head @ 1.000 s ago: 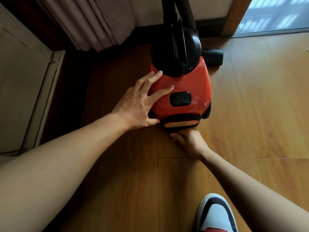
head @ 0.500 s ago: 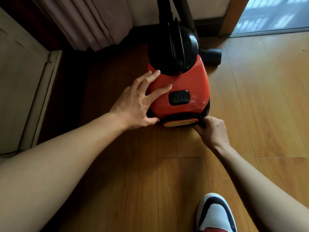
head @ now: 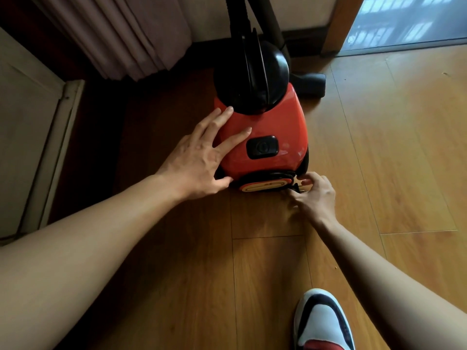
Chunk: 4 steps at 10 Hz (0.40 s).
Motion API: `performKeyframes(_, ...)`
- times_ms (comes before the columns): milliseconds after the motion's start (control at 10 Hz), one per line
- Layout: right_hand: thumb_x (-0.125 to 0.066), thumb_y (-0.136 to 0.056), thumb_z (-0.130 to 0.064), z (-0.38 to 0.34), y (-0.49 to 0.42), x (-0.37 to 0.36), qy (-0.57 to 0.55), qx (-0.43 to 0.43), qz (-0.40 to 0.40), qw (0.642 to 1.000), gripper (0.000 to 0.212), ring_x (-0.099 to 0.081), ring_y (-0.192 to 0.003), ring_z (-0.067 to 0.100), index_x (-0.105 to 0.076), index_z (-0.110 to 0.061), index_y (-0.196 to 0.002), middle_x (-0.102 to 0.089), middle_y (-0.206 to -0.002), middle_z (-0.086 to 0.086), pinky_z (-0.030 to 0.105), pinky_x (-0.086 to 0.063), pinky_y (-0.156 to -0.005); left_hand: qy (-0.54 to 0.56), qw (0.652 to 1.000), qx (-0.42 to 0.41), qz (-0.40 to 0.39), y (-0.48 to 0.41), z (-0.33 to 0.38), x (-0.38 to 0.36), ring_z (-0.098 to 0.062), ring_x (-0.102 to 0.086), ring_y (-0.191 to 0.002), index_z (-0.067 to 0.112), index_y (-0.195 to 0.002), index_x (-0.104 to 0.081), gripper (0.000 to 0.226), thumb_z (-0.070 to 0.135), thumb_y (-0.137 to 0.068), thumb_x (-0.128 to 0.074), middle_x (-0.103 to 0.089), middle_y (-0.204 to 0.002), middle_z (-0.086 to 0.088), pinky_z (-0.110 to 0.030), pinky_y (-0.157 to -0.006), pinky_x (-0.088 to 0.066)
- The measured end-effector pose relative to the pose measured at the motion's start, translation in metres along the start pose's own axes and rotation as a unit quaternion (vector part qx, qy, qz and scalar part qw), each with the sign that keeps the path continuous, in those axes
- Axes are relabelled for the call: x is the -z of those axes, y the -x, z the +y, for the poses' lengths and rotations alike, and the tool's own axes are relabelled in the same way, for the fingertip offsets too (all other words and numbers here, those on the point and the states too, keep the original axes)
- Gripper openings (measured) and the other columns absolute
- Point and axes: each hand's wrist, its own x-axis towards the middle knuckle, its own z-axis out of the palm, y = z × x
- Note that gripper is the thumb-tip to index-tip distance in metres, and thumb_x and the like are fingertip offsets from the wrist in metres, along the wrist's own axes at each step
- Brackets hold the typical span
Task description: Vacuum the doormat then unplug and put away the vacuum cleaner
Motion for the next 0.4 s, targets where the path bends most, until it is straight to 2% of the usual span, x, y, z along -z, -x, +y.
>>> performKeyframes(100,-0.087,-0.078,-0.029,0.002,0.002,0.002,-0.023,0.0,-0.004,1.0,0.043,-0.068,-0.095,0.022,-0.067,-0.02,-0.116,-0.06,-0.108,0.001,0.041,-0.064,-0.073,0.015,1.0,0.015,-0.002,0.0,0.005,0.004,-0.024,0.013,-0.153,0.042,-0.156,-0.004,0.099,0.055,-0.082,-0.069,0.016,-0.165,-0.003,-0.051,-0.118,-0.021)
performKeyframes(200,-0.084,-0.081,-0.026,0.003,0.002,0.009,-0.008,0.02,0.0,1.0,0.04,-0.063,-0.1,0.015,-0.067,-0.017,-0.117,-0.063,-0.112,0.001,0.03,-0.059,-0.078,0.018,1.0,0.02,0.002,0.0,0.01,0.008,-0.023,0.008,-0.153,0.04,-0.156,-0.013,0.093,0.054,-0.082,-0.068,0.011,-0.165,-0.003,-0.047,-0.119,-0.02)
performKeyframes(300,-0.081,-0.083,-0.027,-0.007,0.006,0.019,0.012,0.045,-0.012,0.999,0.043,-0.061,-0.101,0.013,-0.064,-0.017,-0.122,-0.066,-0.113,0.001,0.021,-0.048,-0.081,0.038,0.999,0.036,0.012,0.001,0.015,0.019,-0.022,0.006,-0.153,0.039,-0.156,-0.019,0.089,0.054,-0.083,-0.067,0.008,-0.165,-0.001,-0.045,-0.119,-0.019)
performKeyframes(400,-0.08,-0.083,-0.029,-0.013,0.01,0.033,0.006,0.034,-0.044,0.998,0.05,-0.067,-0.094,0.017,-0.06,-0.019,-0.128,-0.066,-0.111,0.0,0.034,-0.059,-0.082,0.032,0.998,0.05,0.005,0.005,0.026,0.029,-0.02,0.004,-0.153,0.038,-0.156,-0.019,0.087,0.056,-0.084,-0.065,0.006,-0.166,0.001,-0.043,-0.12,-0.019)
